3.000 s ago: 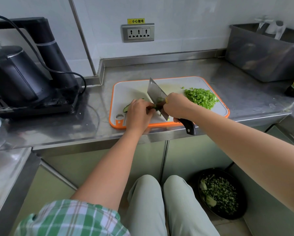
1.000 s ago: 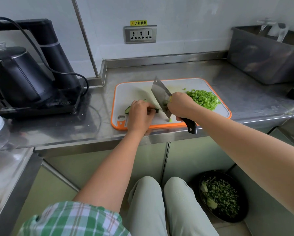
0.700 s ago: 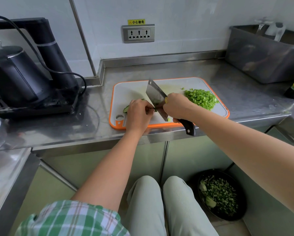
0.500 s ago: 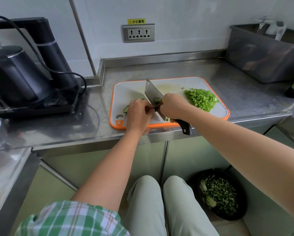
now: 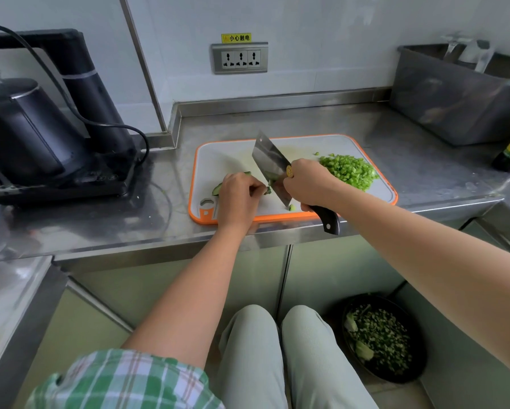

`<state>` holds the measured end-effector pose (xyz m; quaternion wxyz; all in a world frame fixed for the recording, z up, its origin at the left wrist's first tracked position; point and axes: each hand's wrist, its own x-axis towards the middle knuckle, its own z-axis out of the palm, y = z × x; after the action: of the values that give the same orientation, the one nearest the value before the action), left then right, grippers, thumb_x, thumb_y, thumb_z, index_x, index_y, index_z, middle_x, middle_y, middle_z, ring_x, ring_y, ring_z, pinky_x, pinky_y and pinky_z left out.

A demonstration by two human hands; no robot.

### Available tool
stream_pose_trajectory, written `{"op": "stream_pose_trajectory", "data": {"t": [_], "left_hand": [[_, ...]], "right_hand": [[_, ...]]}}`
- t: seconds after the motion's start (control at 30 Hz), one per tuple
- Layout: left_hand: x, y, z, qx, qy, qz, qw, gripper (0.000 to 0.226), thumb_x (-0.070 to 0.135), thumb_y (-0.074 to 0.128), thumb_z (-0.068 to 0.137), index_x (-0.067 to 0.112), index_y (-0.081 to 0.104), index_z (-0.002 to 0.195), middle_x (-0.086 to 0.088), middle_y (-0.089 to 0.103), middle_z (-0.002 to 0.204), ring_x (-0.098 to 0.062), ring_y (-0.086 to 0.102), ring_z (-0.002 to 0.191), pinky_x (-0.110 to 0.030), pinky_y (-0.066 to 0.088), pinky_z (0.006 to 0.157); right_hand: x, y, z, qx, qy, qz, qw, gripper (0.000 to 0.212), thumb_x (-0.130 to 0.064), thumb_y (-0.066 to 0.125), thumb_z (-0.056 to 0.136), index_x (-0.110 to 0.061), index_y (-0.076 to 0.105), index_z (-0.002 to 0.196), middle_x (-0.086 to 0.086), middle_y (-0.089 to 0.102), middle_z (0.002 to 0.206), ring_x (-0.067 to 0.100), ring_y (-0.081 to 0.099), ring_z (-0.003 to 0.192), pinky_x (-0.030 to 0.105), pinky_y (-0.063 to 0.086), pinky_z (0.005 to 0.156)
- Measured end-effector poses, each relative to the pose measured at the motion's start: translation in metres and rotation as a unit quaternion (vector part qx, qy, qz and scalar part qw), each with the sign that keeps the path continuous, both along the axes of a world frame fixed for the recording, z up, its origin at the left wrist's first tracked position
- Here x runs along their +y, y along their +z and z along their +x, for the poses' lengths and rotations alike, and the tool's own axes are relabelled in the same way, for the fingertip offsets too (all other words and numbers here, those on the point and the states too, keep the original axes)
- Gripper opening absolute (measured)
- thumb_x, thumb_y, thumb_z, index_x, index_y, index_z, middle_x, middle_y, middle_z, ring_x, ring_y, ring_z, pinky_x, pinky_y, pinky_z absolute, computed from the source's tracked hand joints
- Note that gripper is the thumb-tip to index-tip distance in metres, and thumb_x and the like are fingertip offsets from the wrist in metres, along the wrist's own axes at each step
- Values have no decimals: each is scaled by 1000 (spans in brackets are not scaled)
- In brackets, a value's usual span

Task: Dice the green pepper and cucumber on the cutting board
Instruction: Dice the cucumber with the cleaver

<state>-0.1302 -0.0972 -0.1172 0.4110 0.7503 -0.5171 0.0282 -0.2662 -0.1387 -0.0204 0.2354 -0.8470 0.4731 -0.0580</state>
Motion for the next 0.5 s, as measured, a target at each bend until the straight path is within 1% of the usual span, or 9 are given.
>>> {"op": "stream_pose_trajectory", "data": {"t": [0.07,0.17,0.3,0.43,0.5], "left_hand": [[0,0,-1,-1,2,0,1000,9,13,72,78,16,76,71,-2,71,72,-26,58,73,-27,33,65],[0,0,0,1,2,0,1000,10,13,71,78,17,76,70,-1,71,72,-25,57,73,-29,37,64],[-1,-2,1,-7,-3,0,1000,9,18,71,78,19,74,70,0,68,71,-25,56,72,-29,33,63],[1,-1,1,-3,-1,2,1000,7,23,72,78,19,72,72,0,67,75,-22,55,75,-28,31,65],[1,0,1,-7,1,-1,1000,11,27,74,78,19,70,71,0,66,76,-21,53,77,-26,30,66]], "right_hand": [[2,0,1,4,8,1,1000,15,0,38,88,-6,38,74,11,49,64,21,53,40,25,42,38],[2,0,3,14,13,5,1000,16,2,38,86,-7,39,72,12,51,61,22,53,40,26,44,39],[4,-5,9,39,22,-2,999,15,2,38,87,-5,40,75,11,50,58,19,51,38,19,35,31],[3,-14,10,15,1,-9,1000,9,0,40,87,-3,44,79,10,52,60,21,53,40,24,39,37],[0,-14,7,-4,-16,-11,1000,9,0,41,88,-2,43,79,10,51,64,20,53,39,25,40,38]]}}
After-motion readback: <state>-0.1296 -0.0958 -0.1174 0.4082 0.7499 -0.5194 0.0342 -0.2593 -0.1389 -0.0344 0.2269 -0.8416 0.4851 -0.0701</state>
